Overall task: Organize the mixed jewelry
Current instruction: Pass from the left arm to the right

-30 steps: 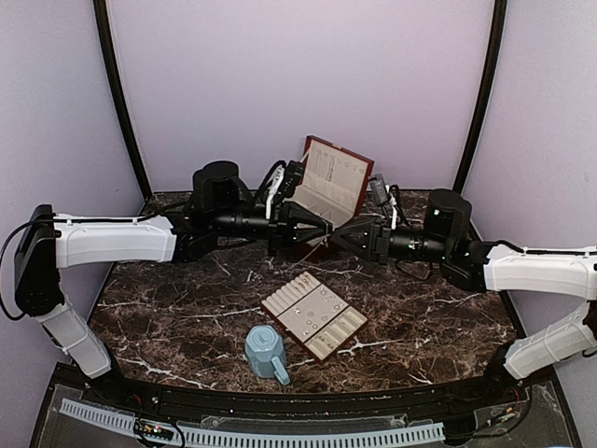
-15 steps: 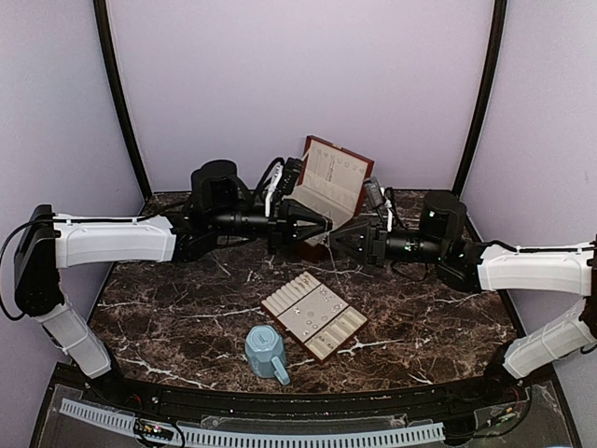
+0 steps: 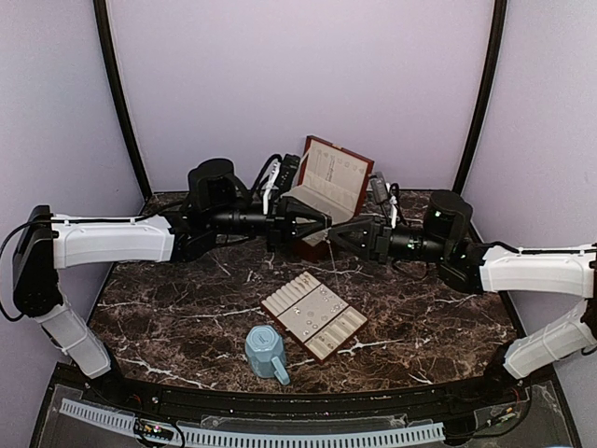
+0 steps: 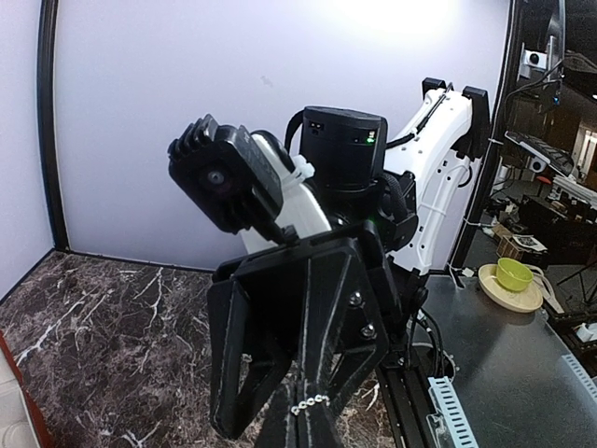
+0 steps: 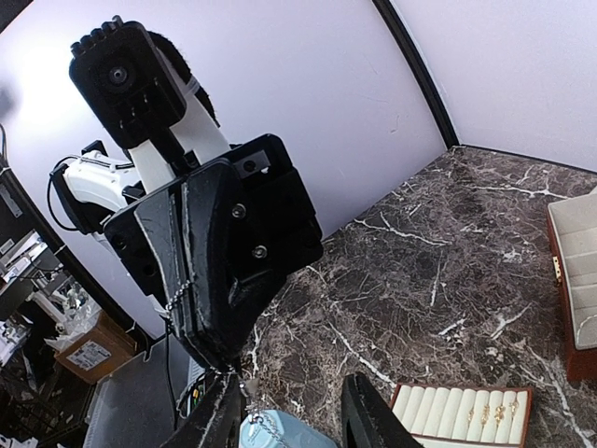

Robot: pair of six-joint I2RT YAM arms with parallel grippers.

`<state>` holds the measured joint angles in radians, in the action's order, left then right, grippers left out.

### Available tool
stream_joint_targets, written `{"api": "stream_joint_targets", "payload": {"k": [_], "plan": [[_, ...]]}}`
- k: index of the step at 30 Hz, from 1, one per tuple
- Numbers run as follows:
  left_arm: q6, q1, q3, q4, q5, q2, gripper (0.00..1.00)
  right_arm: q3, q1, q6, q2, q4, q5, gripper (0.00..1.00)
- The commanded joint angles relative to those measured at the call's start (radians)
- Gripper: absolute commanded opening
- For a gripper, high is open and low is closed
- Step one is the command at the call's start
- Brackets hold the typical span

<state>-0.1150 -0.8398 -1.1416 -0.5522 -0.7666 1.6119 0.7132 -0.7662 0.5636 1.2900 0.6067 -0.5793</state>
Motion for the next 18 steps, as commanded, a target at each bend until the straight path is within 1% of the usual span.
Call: {"api": "stream_joint_targets", "payload": {"k": [1,18], "plan": [[-0.014,-0.001,0.008,-0.036,-0.020,-0.050,0.00,-0.009,-0.008,0.008,-0.020,0.058,0.009,0.37],[-0.023,-0.002,0.004,-0.041,-0.033,-0.048,0.00,0.027,-0.018,-0.023,0.024,0.045,-0.006,0.35]]}}
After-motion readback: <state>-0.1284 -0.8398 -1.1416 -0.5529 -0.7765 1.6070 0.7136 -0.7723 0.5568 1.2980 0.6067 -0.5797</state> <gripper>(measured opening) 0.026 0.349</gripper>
